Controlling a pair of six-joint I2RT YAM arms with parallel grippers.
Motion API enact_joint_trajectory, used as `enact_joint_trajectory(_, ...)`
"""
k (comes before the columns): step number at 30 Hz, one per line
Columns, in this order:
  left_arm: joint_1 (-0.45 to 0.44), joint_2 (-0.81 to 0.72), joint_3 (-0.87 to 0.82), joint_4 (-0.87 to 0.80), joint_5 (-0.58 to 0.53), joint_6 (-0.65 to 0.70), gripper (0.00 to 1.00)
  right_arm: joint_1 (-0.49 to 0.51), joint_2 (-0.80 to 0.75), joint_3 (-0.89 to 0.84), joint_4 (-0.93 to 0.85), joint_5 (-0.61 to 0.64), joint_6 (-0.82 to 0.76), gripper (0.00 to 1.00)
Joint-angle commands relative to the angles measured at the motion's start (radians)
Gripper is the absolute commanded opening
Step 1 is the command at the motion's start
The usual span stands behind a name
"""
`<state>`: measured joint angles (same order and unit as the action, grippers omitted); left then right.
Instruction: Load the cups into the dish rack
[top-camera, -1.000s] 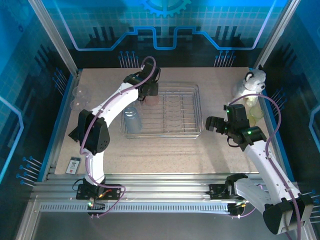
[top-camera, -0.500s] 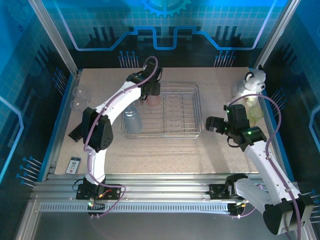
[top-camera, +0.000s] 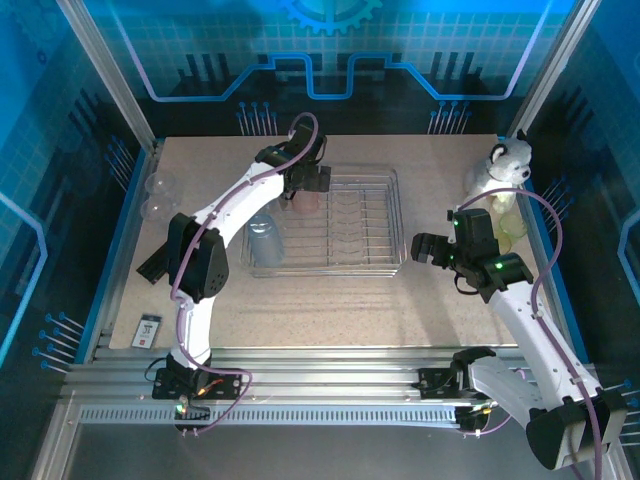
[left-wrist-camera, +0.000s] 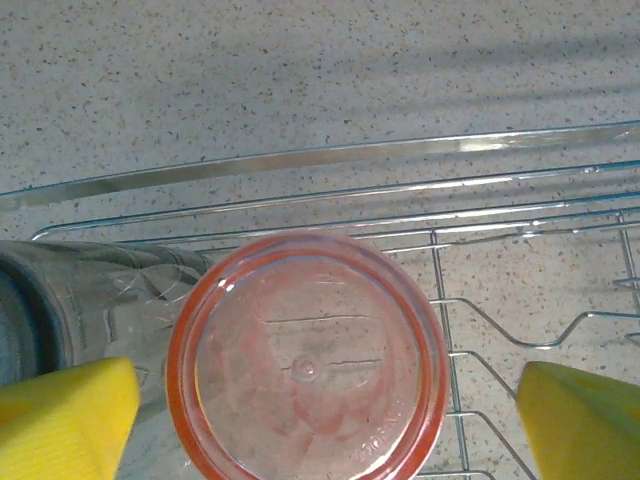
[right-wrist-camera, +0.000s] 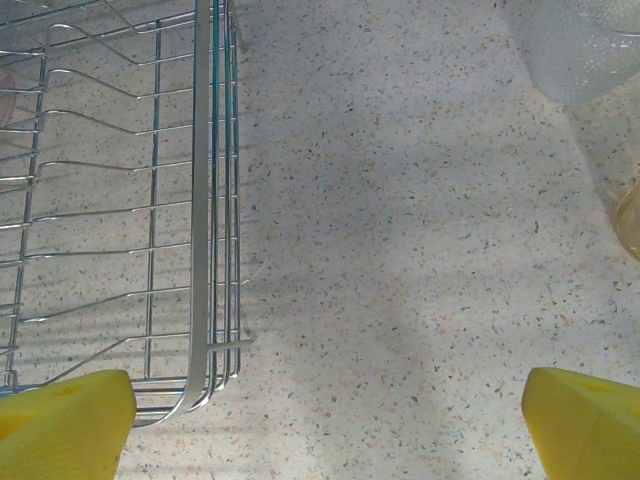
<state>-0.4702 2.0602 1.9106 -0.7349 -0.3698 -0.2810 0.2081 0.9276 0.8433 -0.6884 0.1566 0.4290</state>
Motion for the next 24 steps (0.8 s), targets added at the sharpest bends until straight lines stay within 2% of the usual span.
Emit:
enact_joint_trajectory(1,0.007,-0.031,0.001,0.003,-0.027,0.017,0.99,-0.015,0.0,0.009,-0.01,0.016,0.012,1.0)
enact_joint_trajectory(10,0.005,-0.124,0.019,-0.027,-0.057,0.051,0.99,-0.015,0.005,0.024,-0.008,0.012,0.0,1.0)
enact_joint_trajectory(13,0.005,-0.175,0.022,-0.034,-0.103,0.096,0.99,-0.017,0.013,0.031,-0.027,0.083,-0.07,1.0)
enact_joint_trajectory(17,0.015,-0.271,-0.03,-0.005,-0.228,0.208,0.99,-0.059,-0.003,0.096,-0.016,0.197,-0.211,1.0)
enact_joint_trajectory(19,0.038,-0.316,-0.069,0.013,-0.259,0.241,0.99,-0.112,-0.032,0.091,0.043,0.184,-0.267,1.0)
enact_joint_trajectory(21,0.085,-0.35,-0.104,0.016,-0.261,0.244,1.0,-0.2,-0.07,0.075,0.114,0.112,-0.252,1.0)
enact_joint_trajectory(24,0.186,-0.361,-0.114,-0.044,-0.255,0.184,0.99,-0.339,-0.109,0.05,0.179,-0.101,-0.205,1.0)
